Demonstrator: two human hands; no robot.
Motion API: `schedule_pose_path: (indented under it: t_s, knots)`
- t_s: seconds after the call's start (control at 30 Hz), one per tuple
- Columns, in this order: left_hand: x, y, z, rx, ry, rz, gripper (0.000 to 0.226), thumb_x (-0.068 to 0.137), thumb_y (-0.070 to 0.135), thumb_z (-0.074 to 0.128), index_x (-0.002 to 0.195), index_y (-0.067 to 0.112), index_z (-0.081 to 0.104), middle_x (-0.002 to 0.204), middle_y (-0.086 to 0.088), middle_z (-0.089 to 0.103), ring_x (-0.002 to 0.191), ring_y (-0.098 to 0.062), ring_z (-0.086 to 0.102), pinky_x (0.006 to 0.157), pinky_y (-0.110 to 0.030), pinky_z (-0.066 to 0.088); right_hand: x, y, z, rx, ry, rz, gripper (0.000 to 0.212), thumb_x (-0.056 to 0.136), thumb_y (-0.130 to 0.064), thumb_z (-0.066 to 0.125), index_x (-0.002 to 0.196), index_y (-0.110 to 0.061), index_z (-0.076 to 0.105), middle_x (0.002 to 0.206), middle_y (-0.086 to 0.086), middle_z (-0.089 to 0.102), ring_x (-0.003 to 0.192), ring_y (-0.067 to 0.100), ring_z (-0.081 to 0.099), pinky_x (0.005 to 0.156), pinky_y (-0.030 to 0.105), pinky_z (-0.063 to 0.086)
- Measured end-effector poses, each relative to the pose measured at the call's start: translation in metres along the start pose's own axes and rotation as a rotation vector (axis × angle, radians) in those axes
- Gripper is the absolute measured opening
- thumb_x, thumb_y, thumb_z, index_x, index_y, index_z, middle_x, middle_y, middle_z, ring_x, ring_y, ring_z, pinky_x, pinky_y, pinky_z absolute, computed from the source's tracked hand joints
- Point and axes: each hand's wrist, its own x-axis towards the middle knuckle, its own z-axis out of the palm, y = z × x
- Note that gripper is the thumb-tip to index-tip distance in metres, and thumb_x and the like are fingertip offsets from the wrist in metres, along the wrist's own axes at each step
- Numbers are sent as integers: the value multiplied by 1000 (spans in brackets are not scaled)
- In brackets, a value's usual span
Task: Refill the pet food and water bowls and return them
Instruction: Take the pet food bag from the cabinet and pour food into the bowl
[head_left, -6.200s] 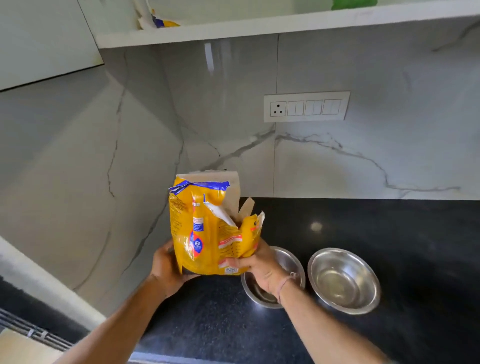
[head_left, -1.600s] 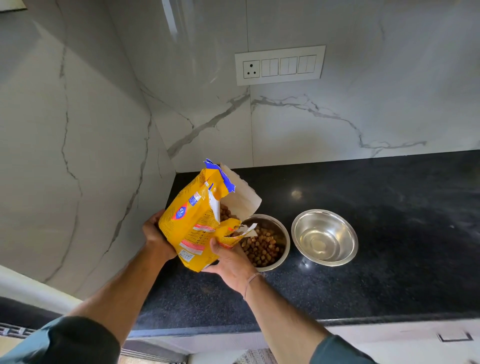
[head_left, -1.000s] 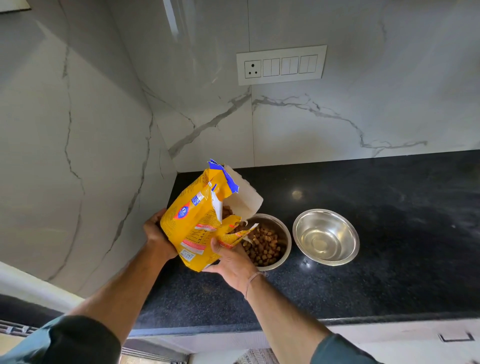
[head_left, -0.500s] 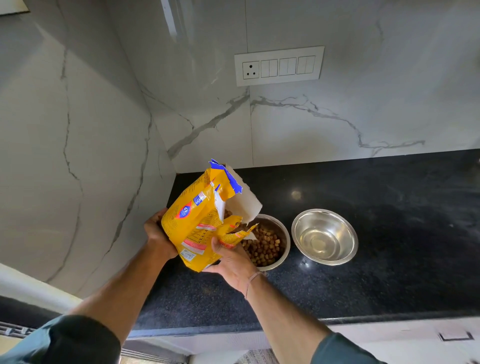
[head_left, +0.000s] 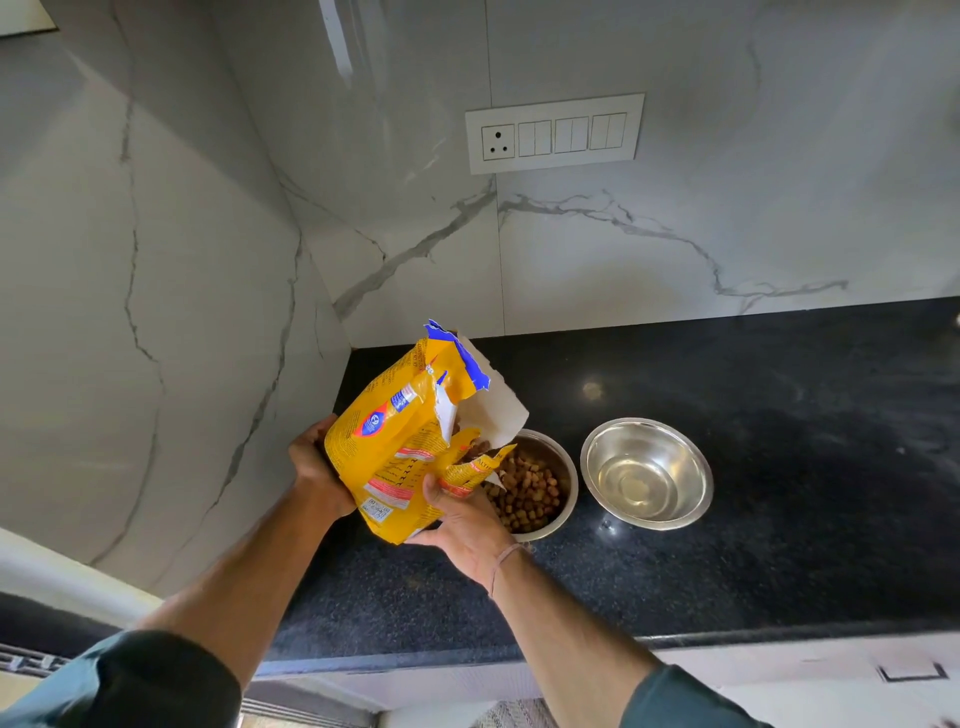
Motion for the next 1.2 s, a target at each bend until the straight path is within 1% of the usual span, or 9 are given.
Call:
schedule_pose_path:
  t_s: [0.07,0.17,0.33,0.6,0.77,0.93,1.0,1.07,1.2]
  knots:
    - [0,0,0,4,-5,2,46,94,48,42,112,17,70,119,-16,70,107,-39,68,100,-56,52,1,1,-1,4,3,-6,63,87,-32,77,146,-32,54,145,2,61,137,34,53,105,78,36]
    - [2,0,0,-13,-7,3,44,93,47,44,95,19,78,100,-15,77,83,-35,75,79,-48,61,1,3,-1,14,3,-11,68,86,-33,79,148,-32,51,146,2,60,137,33,54,103,77,38]
    - [3,-2,-3,-22,-11,11,45,92,49,45,89,20,81,96,-14,78,81,-34,76,76,-48,61,1,3,-1,1,-14,-14,71,81,-37,83,146,-32,54,146,2,61,136,32,55,103,76,40]
    - [5,-1,-1,-54,40,-8,54,93,47,42,62,22,79,77,-9,76,64,-27,75,61,-40,61,-1,1,-2,-19,-63,-12,85,77,-32,86,152,-23,45,147,8,59,137,34,54,103,77,38]
    - [3,0,2,-19,25,13,42,93,48,44,83,22,77,87,-11,77,72,-30,75,71,-44,62,-2,-2,1,-6,-28,-22,84,75,-36,88,149,-25,49,144,5,62,131,29,60,100,72,45]
    - [3,3,5,3,37,26,39,94,48,43,84,22,71,81,-9,76,67,-29,74,65,-40,61,-1,-4,3,-37,-57,-2,80,76,-33,88,147,-26,52,146,7,61,134,31,58,104,72,43]
    - [3,4,5,12,45,18,38,93,49,44,86,23,70,82,-9,75,68,-28,73,67,-40,61,-1,-4,3,-64,-61,0,73,75,-29,90,141,-30,58,144,5,63,130,27,62,100,66,48]
    - [3,4,6,27,44,12,39,92,49,44,91,22,72,86,-11,76,72,-30,74,73,-43,61,-1,-4,4,-56,-37,7,79,71,-29,93,142,-29,57,142,4,64,128,28,63,94,61,54]
    - [1,6,9,62,62,18,42,91,50,46,101,20,73,99,-14,75,86,-35,72,93,-50,54,1,-4,3,-4,-11,6,89,69,-29,93,148,-24,51,143,5,63,132,33,58,94,64,53]
